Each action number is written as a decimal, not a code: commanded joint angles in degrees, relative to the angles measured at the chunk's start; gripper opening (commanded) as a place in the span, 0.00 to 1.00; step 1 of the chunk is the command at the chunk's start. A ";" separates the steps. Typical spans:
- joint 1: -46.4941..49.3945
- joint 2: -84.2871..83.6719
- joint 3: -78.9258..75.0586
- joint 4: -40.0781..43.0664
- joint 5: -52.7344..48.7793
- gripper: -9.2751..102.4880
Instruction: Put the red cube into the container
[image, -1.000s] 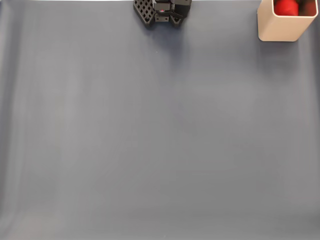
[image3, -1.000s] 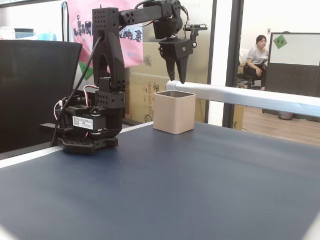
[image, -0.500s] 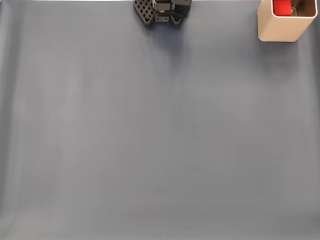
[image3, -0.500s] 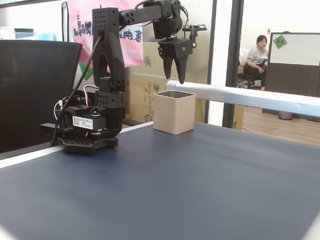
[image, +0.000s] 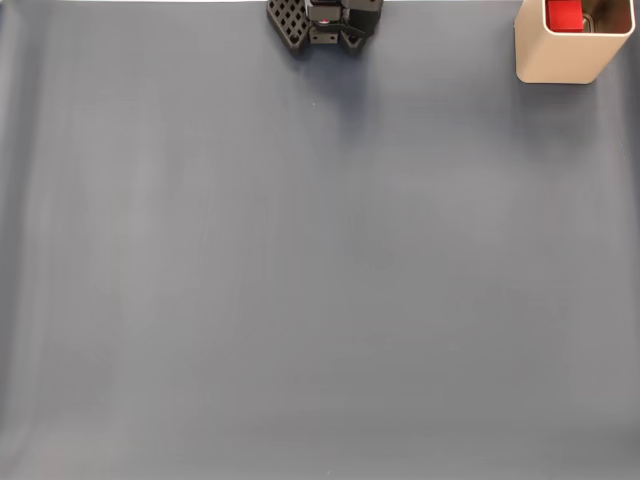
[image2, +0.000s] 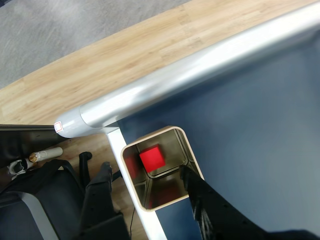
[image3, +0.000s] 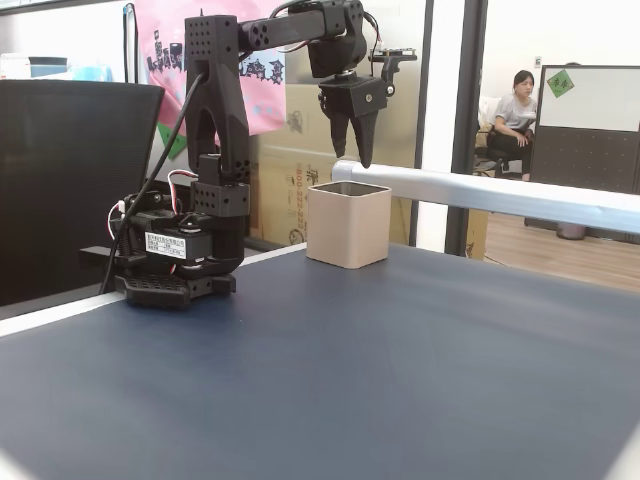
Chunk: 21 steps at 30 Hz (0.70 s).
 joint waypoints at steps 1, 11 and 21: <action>0.97 1.85 -2.81 -0.97 0.97 0.35; 11.95 3.60 0.18 -1.05 1.05 0.09; 36.74 19.42 19.95 -8.17 -3.78 0.09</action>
